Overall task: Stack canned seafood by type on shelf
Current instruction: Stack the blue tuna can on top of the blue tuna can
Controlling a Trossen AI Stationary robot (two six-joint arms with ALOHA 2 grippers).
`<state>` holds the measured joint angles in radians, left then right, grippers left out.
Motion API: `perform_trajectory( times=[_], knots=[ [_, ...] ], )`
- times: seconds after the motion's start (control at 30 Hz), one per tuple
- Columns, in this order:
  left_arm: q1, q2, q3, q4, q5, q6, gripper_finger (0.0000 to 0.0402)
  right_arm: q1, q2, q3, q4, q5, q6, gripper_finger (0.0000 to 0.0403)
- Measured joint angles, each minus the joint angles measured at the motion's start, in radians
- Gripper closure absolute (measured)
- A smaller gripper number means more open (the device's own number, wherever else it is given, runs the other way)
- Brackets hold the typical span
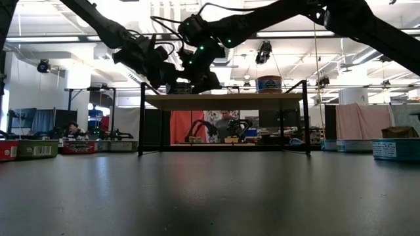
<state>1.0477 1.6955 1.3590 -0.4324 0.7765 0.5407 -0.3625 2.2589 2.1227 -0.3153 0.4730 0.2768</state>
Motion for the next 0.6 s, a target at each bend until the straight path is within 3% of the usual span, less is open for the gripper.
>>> perform_trajectory(
  times=[0.6],
  knots=[
    [0.002, 0.003, -0.002, -0.003, -0.008, -0.003, 0.0401, -0.01, 0.0, 0.0, 0.005, -0.05, -0.013, 0.0025]
  ],
)
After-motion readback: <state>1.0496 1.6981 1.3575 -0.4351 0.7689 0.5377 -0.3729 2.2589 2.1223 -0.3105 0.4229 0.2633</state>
